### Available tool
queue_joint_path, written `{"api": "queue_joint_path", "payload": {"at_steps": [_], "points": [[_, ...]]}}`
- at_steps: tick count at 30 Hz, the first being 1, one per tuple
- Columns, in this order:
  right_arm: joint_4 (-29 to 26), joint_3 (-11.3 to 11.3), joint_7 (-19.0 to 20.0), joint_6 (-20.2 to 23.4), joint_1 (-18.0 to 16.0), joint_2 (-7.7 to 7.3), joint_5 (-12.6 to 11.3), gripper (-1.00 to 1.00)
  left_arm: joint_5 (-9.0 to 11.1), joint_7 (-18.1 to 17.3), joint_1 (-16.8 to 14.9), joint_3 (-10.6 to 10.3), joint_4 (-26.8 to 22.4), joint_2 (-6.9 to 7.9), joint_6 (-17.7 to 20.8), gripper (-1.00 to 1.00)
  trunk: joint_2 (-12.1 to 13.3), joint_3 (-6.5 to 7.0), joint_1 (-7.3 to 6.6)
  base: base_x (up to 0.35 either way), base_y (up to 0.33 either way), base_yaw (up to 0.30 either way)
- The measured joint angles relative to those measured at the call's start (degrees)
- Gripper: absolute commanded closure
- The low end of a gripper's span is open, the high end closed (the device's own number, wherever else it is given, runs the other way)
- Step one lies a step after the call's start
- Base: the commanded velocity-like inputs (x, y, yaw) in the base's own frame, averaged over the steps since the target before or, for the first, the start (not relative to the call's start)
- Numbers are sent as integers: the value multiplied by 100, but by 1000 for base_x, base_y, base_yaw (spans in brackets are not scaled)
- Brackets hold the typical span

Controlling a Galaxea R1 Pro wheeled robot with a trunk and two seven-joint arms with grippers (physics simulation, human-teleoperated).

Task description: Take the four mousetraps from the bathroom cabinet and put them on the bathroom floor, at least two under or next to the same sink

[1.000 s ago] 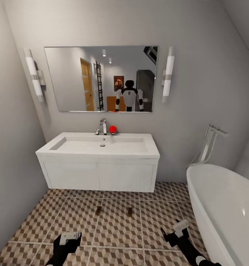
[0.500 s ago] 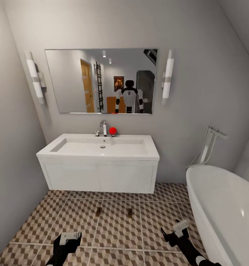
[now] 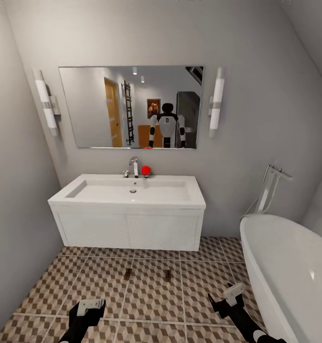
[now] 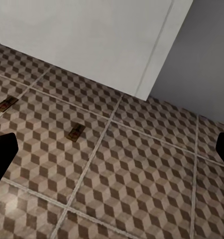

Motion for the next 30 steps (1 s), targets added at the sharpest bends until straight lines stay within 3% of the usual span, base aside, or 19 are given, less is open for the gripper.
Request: {"api": "queue_joint_path", "payload": {"at_steps": [30], "points": [[0, 0, -1, 0, 0, 0, 0, -100, 0, 0, 0, 0, 0, -2, 0, -100, 1205, 540, -660, 0, 0, 0]]}}
